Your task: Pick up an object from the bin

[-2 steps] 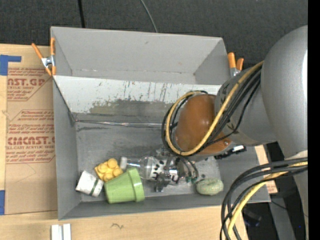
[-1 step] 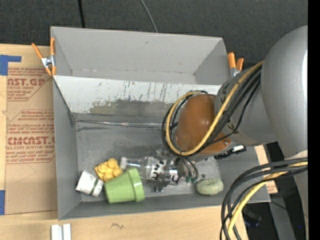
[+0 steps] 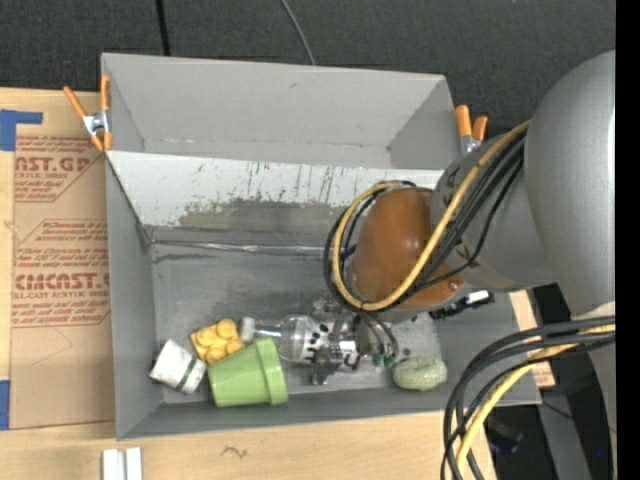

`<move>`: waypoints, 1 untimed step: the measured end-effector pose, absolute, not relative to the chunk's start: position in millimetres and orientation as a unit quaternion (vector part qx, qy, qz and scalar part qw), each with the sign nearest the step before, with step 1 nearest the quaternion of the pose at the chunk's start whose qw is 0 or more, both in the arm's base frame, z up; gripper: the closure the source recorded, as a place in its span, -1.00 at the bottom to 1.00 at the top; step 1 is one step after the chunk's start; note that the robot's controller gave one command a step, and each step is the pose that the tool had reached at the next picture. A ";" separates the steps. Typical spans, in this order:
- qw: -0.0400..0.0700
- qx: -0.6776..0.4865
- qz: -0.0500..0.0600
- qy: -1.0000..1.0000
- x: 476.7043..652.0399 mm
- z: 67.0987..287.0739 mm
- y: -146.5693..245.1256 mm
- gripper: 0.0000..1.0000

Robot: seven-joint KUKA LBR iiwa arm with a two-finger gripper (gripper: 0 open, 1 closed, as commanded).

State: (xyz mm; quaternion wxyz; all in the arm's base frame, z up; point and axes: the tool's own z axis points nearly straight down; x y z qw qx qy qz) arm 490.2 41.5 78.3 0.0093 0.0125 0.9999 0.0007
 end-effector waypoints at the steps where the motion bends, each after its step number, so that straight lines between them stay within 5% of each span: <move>1: 0.000 0.012 0.000 1.000 486.9 94.1 41.4 1.00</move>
Offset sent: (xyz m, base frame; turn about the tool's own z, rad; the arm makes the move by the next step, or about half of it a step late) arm -0.0001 -0.0001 0.0030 0.0000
